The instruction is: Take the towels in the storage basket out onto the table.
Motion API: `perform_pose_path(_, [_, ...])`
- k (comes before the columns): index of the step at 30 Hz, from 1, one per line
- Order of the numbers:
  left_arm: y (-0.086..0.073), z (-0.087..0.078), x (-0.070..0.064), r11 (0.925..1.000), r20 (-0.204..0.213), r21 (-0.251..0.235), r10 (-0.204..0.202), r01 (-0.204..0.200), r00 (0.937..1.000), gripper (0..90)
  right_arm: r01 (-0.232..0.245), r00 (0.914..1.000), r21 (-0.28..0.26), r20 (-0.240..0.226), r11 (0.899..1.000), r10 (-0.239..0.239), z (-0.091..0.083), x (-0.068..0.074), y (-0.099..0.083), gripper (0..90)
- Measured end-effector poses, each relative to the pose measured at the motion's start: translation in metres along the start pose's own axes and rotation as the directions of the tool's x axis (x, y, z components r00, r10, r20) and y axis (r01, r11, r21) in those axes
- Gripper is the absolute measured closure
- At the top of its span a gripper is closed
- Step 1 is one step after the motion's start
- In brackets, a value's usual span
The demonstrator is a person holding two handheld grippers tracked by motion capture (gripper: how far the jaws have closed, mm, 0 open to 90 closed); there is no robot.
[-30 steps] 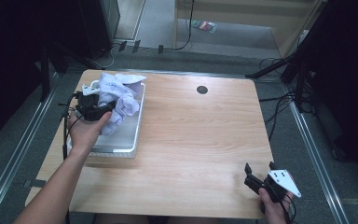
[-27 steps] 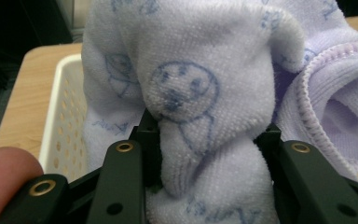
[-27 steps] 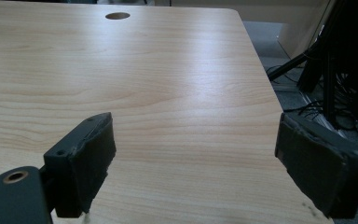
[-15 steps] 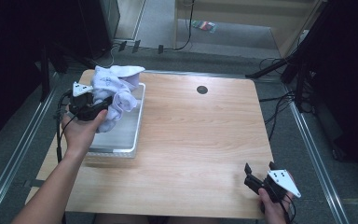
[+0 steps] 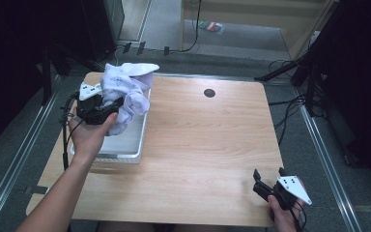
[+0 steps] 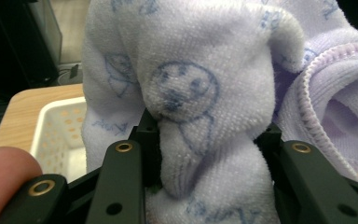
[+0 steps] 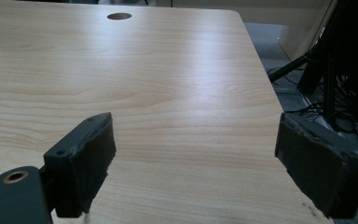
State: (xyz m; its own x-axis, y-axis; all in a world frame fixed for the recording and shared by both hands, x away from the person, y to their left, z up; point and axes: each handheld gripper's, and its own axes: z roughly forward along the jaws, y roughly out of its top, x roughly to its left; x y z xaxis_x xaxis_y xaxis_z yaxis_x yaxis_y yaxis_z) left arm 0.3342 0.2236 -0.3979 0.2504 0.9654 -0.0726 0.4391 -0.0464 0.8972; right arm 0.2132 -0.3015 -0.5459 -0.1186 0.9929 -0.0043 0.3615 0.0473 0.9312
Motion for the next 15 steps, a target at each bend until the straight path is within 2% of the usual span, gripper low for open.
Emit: perform_pose_path(15, [0.009, -0.001, -0.037, 0.9991, 0.072, -0.027, 0.033, -0.031, 0.9968, 58.3, 0.001, 1.0000, 0.001, -0.001, 1.000, -0.001, 0.000, 0.000, 0.000, 12.4])
